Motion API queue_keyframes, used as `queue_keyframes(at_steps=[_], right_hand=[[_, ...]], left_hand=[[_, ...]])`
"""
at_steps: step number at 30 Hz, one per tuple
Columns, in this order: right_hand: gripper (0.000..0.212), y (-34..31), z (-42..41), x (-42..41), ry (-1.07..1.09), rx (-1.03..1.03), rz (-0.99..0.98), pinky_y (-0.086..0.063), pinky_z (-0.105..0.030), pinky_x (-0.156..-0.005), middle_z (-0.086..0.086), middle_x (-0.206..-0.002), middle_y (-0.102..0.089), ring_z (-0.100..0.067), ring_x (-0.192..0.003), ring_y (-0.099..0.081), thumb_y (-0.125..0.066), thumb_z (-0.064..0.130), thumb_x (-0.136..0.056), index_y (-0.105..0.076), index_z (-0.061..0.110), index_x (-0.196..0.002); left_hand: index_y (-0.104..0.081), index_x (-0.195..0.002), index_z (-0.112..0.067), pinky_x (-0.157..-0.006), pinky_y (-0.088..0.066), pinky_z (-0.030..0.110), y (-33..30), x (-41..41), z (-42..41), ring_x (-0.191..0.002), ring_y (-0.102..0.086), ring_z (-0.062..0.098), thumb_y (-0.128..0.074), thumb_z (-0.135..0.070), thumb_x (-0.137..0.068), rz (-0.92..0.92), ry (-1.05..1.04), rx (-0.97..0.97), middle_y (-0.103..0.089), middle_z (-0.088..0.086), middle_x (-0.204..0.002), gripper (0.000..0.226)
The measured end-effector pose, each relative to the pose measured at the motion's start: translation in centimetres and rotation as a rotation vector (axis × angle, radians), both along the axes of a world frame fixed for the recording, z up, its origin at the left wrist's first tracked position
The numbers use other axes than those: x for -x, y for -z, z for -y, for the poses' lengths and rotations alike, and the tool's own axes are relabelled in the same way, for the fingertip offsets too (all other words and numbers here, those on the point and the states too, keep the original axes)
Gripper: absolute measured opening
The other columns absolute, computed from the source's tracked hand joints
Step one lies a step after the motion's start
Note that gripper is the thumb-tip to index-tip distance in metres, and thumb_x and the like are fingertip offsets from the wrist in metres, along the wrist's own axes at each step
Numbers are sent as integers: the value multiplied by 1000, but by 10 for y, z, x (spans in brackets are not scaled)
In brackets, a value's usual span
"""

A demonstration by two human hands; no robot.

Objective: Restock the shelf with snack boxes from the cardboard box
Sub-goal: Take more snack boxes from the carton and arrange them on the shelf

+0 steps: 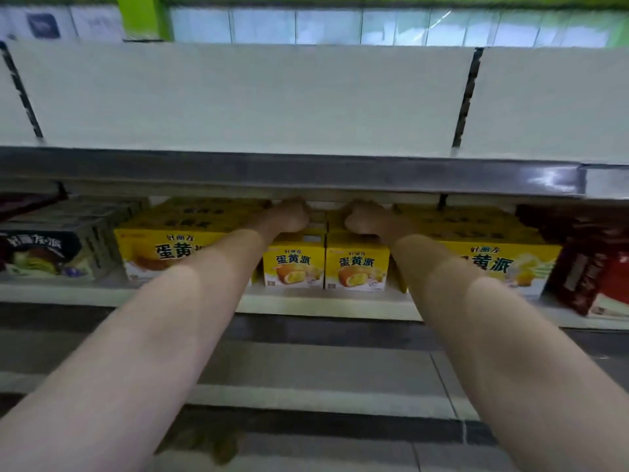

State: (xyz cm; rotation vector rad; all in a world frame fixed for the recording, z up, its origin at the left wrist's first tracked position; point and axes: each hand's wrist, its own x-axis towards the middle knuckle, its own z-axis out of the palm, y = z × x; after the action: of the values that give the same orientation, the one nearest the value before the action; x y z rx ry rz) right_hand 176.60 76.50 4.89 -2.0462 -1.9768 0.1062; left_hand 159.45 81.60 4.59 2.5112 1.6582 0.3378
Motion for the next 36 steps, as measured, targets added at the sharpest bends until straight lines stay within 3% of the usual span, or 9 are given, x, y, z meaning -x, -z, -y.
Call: queue_keyframes(at_steps=[4,9,12,15,18,25,29,31,36], right_hand=[[43,-2,4,-2,-8,6,-53,-43,-36,-102,-15,-144,-51,-32,-127,-51,-42,9,-99,-53,12,-140],[41,-4,26,-6,-23,-74,-81,-40,-30,-98,-9,-147,-48,-29,-129,-49,-42,13,-99,-55,16,-138],[37,-10,47,-15,36,-136,-104,-46,-32,-98,-8,-140,-56,-27,-120,-57,-46,12,-98,-60,18,-132],[30,-19,82,-30,145,-202,-130,-45,-35,-103,-6,-128,-60,-24,-118,-56,-50,16,-98,-63,18,-124],[26,-22,117,-44,265,-177,-147,-53,-37,-90,-8,-116,-67,-28,-104,-63,-48,11,-96,-67,10,-114],[33,-6,171,-82,481,-169,-91,-49,-34,-86,-17,-123,-63,-34,-112,-62,-48,8,-94,-60,3,-124],[30,-1,182,-108,519,-185,-55,-48,-35,-84,-20,-120,-65,-37,-112,-62,-53,10,-90,-64,4,-117],[36,1,184,-124,543,-129,-72,-46,-40,-98,-20,-128,-60,-38,-120,-56,-56,18,-93,-61,3,-126],[42,2,182,-168,510,-93,-103,-47,-37,-98,-16,-131,-57,-34,-118,-56,-55,20,-90,-56,10,-131]], left_hand=[[-60,-131,-4,-101,-45,37,-2,-7,8,-123,-53,33,-45,-13,-101,44,23,-24,-55,17,-139,35],[-68,-93,-6,-72,-41,29,-6,-25,22,-100,-62,30,-48,-8,-93,167,131,-37,-67,13,-104,21],[-68,-86,-8,-69,-38,27,-11,-39,37,-88,-60,25,-46,-7,-91,200,230,-40,-67,12,-96,22],[-69,-91,-8,-75,-44,29,-17,-58,56,-90,-59,24,-45,-8,-92,237,336,-47,-67,11,-101,23],[-72,-94,-10,-86,-51,34,-19,-77,78,-97,-63,27,-46,-10,-93,259,446,-30,-70,9,-103,26],[-55,-135,-13,-100,-42,35,-9,-119,123,-122,-54,28,-62,-24,-95,237,479,73,-54,8,-139,42],[-51,-138,-15,-94,-41,29,-9,-137,130,-121,-53,26,-60,-25,-95,323,427,123,-53,1,-130,45],[-44,-145,-19,-102,-43,36,-7,-145,127,-127,-50,27,-61,-31,-93,259,389,130,-50,5,-144,55],[-8,-158,-28,-119,-26,49,-11,-154,123,-149,-22,28,-67,-41,-88,-125,324,223,-15,3,-165,92]])
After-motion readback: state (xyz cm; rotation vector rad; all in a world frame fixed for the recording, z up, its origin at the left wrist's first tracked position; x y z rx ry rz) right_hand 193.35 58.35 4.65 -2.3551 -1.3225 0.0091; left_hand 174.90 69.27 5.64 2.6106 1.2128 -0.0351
